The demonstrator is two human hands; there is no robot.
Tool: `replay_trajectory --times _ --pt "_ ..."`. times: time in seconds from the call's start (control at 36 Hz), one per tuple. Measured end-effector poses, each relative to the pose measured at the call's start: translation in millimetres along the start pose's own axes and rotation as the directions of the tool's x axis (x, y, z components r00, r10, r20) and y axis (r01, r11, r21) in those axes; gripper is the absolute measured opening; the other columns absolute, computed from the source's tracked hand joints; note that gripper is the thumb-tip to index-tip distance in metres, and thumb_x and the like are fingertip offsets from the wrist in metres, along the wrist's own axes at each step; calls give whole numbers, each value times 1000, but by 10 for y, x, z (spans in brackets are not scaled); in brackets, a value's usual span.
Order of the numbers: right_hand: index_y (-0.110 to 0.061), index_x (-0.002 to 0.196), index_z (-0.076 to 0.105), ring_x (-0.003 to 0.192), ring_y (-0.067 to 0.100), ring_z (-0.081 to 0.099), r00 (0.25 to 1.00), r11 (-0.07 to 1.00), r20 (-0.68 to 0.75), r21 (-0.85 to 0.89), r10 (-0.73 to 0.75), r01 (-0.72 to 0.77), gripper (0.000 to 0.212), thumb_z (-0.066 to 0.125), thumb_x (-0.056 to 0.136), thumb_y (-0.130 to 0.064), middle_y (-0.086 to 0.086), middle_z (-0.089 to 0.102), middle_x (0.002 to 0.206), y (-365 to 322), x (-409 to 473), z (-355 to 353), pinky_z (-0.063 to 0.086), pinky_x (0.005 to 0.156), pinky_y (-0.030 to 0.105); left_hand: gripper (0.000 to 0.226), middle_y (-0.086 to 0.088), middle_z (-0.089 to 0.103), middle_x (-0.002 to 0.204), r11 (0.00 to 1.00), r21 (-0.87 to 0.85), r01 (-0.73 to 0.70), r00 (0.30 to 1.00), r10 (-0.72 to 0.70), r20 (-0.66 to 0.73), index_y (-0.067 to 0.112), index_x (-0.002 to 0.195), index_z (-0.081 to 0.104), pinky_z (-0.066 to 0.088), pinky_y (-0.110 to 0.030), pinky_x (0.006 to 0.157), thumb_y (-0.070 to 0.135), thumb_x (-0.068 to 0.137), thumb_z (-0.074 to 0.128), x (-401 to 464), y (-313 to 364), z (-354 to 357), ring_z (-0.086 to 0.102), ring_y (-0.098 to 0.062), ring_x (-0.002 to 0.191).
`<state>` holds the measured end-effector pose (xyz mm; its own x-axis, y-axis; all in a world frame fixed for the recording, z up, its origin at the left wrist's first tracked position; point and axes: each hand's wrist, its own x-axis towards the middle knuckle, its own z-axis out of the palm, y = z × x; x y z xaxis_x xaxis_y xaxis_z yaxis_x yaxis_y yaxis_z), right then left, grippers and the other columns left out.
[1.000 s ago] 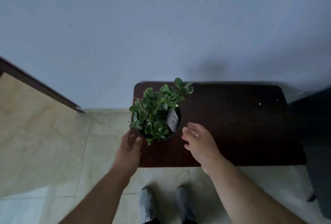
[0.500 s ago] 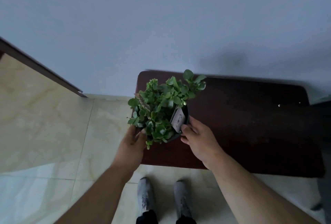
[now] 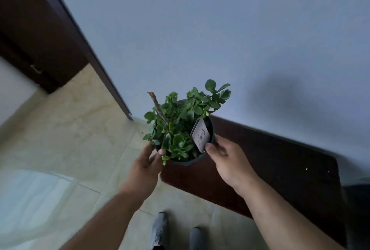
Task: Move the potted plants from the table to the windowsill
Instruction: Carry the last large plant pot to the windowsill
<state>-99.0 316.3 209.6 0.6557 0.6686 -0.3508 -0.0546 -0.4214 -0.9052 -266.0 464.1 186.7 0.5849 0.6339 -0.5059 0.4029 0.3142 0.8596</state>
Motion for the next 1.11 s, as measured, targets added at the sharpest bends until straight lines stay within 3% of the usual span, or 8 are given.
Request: replay_trajectory --times 0.14,0.28,0.44,0.56,0.72,0.83,0.97,1.11 --pt "-31 115 72 108 -5 66 986 987 105 -72 -133 141 23 56 101 -21 -18 76 110 -682 -269 192 49 94 23 31 40 68 94 988 -106 -113 983 96 -157 45 124 53 48 -34 98 28 98 51 -659 450 -284 65 15 92" --pt "-28 101 73 92 -8 67 945 954 225 -127 -237 270 20 54 102 -25 -22 75 95 -1233 -456 602 48 77 14 49 4 53 144 963 -212 -169 943 95 -318 20 148 42 44 -47 108 20 99 49 -1211 703 -725 54 -15 128" --pt "-29 108 75 99 -4 68 893 941 368 -116 -257 319 22 55 101 -25 -18 77 102 -1639 -634 1330 50 85 26 52 9 48 148 948 -220 -229 897 118 -425 26 152 36 44 -44 109 24 101 50 -1699 687 -1435 53 -9 129" --pt "-23 96 75 78 13 65 853 913 438 -148 -284 380 20 55 100 -27 -6 76 88 -1829 -694 1815 44 71 28 37 17 60 131 939 -224 -260 859 119 -497 35 136 50 50 -34 101 23 102 49 -1933 649 -1847 59 5 110" --pt "-25 87 69 50 -6 49 752 887 583 -111 -307 448 22 56 101 -16 -24 56 50 -2180 -891 2979 34 53 12 42 10 62 130 931 -239 -275 773 66 -632 33 143 50 50 -38 103 24 101 52 -2334 422 -2854 60 4 107" --pt "-29 88 73 72 -8 63 704 892 656 -103 -272 441 23 58 101 -19 -25 71 72 -2312 -1057 3859 47 76 20 45 14 65 125 931 -239 -274 713 30 -701 40 142 49 53 -40 100 35 98 56 -2579 170 -3596 63 5 103" --pt "-18 105 74 94 33 65 639 900 720 -47 -270 433 24 63 94 -37 28 66 109 -2447 -1274 4825 46 101 63 35 24 64 118 914 -232 -333 649 43 -759 46 131 54 56 -35 94 32 99 55 -2879 -55 -4378 64 9 99" --pt "-23 98 77 120 54 44 608 919 755 -22 -243 395 16 61 98 -22 35 56 121 -2586 -1368 5569 36 101 72 30 38 69 97 888 -260 -378 613 30 -789 55 116 55 54 -33 90 29 100 53 -3021 -227 -4980 65 15 92"
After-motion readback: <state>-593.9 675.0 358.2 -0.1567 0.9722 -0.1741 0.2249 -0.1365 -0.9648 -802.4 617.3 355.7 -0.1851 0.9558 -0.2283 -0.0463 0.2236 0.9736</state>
